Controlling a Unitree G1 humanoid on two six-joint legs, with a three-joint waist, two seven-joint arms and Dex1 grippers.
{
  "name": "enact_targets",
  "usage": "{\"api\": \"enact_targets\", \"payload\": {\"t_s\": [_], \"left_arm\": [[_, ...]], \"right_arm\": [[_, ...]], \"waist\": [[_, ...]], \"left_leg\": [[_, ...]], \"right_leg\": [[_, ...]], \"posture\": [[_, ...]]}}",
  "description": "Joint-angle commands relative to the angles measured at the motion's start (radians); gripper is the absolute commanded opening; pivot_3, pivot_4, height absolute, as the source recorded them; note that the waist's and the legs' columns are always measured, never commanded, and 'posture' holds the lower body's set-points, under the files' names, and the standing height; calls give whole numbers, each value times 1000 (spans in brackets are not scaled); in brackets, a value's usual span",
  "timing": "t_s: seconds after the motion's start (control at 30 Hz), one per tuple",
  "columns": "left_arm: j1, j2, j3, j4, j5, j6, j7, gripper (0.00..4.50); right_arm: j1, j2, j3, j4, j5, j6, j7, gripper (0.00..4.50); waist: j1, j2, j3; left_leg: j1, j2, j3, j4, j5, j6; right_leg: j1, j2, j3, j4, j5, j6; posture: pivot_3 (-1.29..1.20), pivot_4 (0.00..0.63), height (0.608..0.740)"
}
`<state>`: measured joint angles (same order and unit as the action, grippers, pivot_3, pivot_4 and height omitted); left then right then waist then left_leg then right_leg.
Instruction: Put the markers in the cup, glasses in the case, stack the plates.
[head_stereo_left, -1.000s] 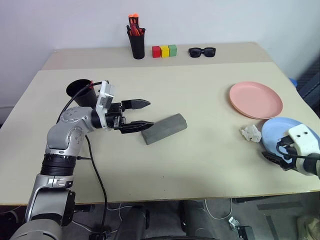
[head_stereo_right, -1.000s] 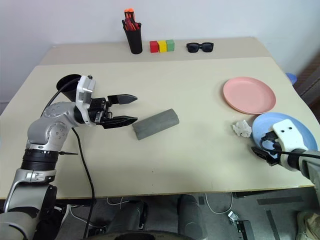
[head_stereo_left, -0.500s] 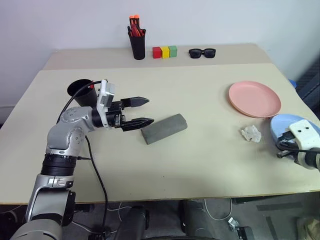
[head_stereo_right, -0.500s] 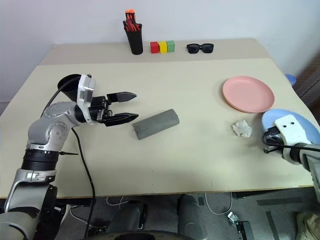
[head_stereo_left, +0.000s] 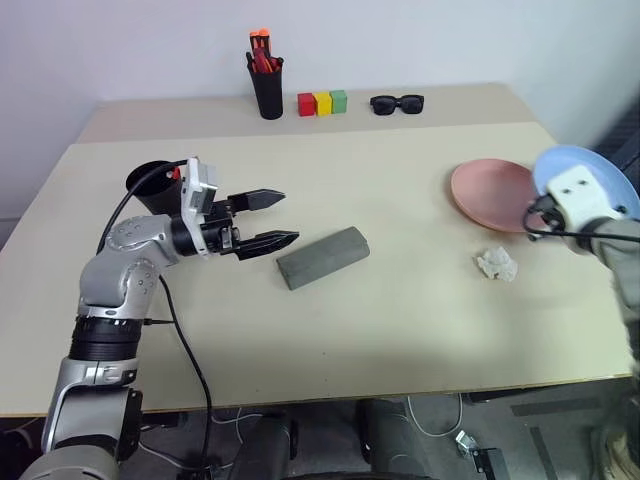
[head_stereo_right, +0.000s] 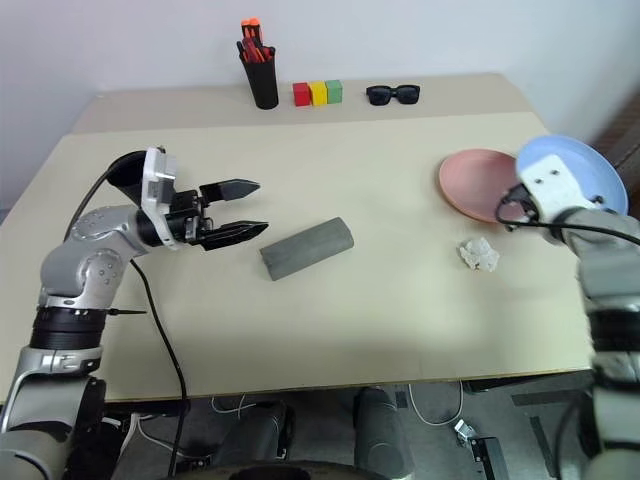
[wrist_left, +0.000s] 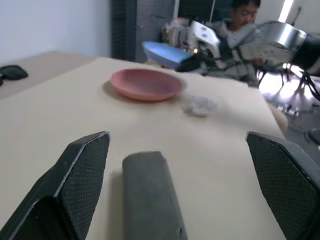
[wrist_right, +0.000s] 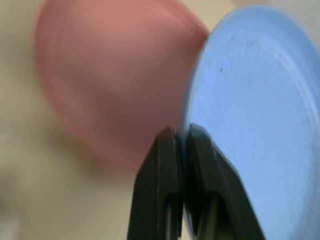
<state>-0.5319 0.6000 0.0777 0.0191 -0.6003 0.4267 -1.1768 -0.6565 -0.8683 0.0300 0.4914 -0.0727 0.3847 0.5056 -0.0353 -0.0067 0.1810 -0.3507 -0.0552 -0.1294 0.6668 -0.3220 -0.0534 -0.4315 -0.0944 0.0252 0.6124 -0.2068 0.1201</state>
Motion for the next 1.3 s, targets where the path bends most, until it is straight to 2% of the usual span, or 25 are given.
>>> {"api": "enact_targets", "payload": {"t_s": [0.03, 0.2, 0.3, 0.37, 0.47, 0.53, 0.7, 0.77, 0.9, 1.1, 1.3], "left_arm": [[30, 29, 59, -72, -27, 11, 26, 4500], [91, 33, 84, -157, -50, 35, 77, 4500], [118, 33, 97, -189, -63, 47, 103, 4500], [123, 35, 98, -195, -67, 50, 108, 4500], [109, 30, 88, -183, -69, 50, 111, 4500], [92, 22, 76, -168, -64, 42, 109, 4500], [60, 5, 54, -138, -59, 38, 98, 4500], [50, -1, 48, -126, -55, 33, 90, 4500], [26, -8, 37, -98, -49, 29, 72, 4500], [3, -12, 24, -65, -42, 22, 50, 4500], [-4, -20, 16, -49, -30, 8, 42, 4500]], "right_arm": [[-120, 57, 64, 172, -68, -133, 3, 51], [-206, 127, 81, 316, -67, -207, 39, 51], [-221, 141, 55, 343, -36, -199, 76, 965], [-224, 141, 44, 338, -28, -200, 88, 1861], [-220, 132, 23, 303, -15, -179, 106, 3509], [-218, 127, -20, 260, 24, -142, 116, 4438], [-185, 106, -137, 108, 117, -27, 112, 4438], [-147, 96, -176, 32, 141, -3, 109, 4438], [-30, 81, -270, -153, 262, 159, 174, 4438], [225, 16, -304, -447, 360, 315, 274, 4438], [364, -28, -337, -525, 367, 375, 263, 4438]], "waist": [[-1, 0, 0], [-3, 0, 0], [-1, 0, 0], [-2, 0, 0], [-5, 0, 0], [-7, 0, 0], [-6, 1, 0], [-5, 1, 0], [2, 1, 0], [11, 1, 0], [20, 1, 0]], "left_leg": [[-1, 0, 0, 0, 0, 0], [-8, -1, 0, -1, 3, -5], [-8, -1, 0, -2, 3, -5], [-8, -1, 0, -2, 3, -5], [-7, -1, 0, -2, 0, -1], [-6, -1, 0, -2, 1, -1], [-6, -1, 0, -1, 1, -1], [-6, -1, 0, -1, 1, -1], [-7, -1, 0, -2, 0, -1], [-6, -1, 0, -1, 0, -1], [-5, -1, 1, 0, 0, -1]], "right_leg": [[-1, 0, 0, 0, 0, 0], [-8, -1, 0, 0, 0, 0], [-9, -2, 0, -1, 0, 0], [-9, -2, 0, 0, 0, 0], [-8, -1, 0, 1, 0, 0], [-8, -1, 0, 2, 0, 0], [-8, -1, 0, 2, 0, 0], [-8, -1, 0, 2, 0, 0], [-8, -1, 0, 1, 0, 0], [-8, -1, 0, 2, 0, 0], [-6, -1, 0, 2, 0, 0]], "posture": [[0, 150, 740], [0, 150, 740], [0, 150, 740], [0, 150, 740], [0, 150, 740], [0, 150, 740], [0, 150, 740], [0, 150, 740], [0, 150, 740], [0, 150, 740], [0, 150, 740]]}}
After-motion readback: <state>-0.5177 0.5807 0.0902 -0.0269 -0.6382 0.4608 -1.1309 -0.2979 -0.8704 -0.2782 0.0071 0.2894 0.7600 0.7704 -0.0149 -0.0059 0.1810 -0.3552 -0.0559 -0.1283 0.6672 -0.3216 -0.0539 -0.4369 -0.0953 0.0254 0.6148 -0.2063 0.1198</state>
